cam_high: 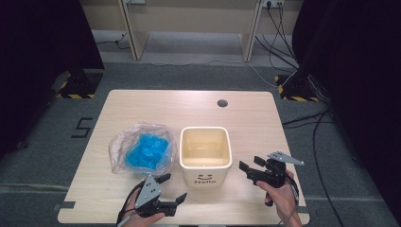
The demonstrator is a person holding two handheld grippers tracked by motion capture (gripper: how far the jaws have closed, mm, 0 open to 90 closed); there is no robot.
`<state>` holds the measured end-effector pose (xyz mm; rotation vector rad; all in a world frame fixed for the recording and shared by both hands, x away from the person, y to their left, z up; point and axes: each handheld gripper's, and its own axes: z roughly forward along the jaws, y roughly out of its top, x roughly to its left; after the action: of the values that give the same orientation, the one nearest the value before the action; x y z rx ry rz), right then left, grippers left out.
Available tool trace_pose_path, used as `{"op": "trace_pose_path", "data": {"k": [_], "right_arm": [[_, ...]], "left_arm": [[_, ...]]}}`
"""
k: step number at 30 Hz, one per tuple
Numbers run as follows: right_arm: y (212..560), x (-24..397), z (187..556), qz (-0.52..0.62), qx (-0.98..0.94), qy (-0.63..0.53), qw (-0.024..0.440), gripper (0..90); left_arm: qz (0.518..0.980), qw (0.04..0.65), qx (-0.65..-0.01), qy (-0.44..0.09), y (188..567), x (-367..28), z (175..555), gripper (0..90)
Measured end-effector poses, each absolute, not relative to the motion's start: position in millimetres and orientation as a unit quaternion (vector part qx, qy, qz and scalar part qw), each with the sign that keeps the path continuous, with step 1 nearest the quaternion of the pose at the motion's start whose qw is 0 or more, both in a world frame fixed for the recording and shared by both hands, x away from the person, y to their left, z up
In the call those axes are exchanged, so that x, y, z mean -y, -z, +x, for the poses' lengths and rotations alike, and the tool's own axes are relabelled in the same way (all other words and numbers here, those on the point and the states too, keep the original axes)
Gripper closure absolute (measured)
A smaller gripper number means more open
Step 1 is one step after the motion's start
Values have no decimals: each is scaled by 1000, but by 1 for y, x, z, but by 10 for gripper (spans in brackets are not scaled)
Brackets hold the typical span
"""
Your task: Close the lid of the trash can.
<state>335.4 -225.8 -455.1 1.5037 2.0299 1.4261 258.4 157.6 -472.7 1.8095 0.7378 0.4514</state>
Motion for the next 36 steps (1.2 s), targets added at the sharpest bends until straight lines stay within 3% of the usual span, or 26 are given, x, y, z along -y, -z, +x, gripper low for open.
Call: {"op": "trace_pose_path", "data": {"k": [15, 36], "right_arm": [[476, 223, 324, 509, -710, -475, 108, 174], [486, 223, 306, 503, -726, -455, 108, 171]], "left_arm": [[772, 525, -308, -183, 480, -160, 259, 155], [805, 483, -298, -171, 496, -161, 260, 156]]}}
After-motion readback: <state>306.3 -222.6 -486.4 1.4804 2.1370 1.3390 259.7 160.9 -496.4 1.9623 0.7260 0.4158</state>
